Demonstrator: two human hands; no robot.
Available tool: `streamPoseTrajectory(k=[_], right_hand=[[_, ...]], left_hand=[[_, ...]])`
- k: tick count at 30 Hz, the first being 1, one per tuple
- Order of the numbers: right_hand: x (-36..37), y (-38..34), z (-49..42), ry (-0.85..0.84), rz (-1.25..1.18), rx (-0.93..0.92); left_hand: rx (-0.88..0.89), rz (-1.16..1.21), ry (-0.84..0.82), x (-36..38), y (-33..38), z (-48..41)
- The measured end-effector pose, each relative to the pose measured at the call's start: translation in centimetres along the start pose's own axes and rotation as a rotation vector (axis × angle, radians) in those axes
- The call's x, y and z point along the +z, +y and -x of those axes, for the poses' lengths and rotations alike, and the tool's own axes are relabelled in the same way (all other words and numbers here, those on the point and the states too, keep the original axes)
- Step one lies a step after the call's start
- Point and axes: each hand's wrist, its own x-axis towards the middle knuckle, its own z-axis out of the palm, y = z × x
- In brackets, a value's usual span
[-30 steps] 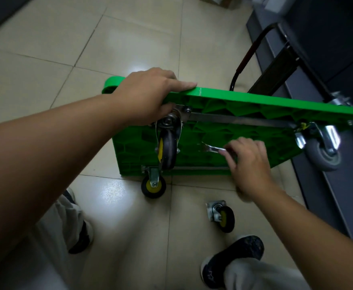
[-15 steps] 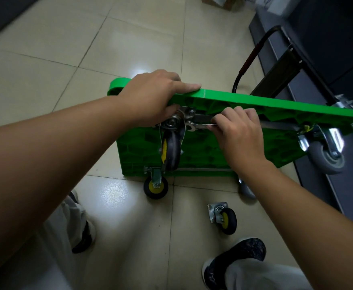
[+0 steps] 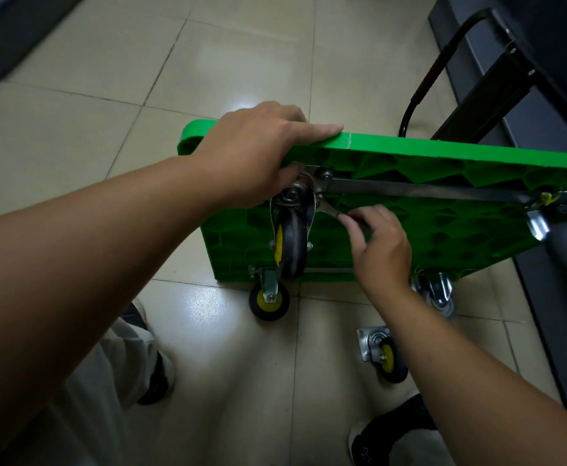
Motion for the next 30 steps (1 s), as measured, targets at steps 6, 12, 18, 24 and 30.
streamPoseTrajectory(k=[6, 12, 18, 24, 30], right_hand=[[3.5, -3.2, 2.4, -0.093, -0.520, 0.439], [4.8, -6.2, 5.0, -0.128, -0.825, 0.648], [-2.1, -0.8, 5.4, -0.554, -0.165, 0.338], [-9.5, -1.6, 0.7, -0.797, 0.406, -0.135], [-10.2, -3.9, -3.0, -0.482, 0.281, -0.200]], left_hand=[[0.002, -0.015, -0.005, 0.1, -0.1, 0.0], [0.001, 0.001, -0.040, -0.3, -0.1, -0.1], [-0.027, 0.024, -0.050, -0.4, 0.0, -0.2], [-0.050, 0.011, -0.074, -0.7, 0.3, -0.1], [-0.044, 0.094, -0.150, -1.3, 0.1, 0.0]])
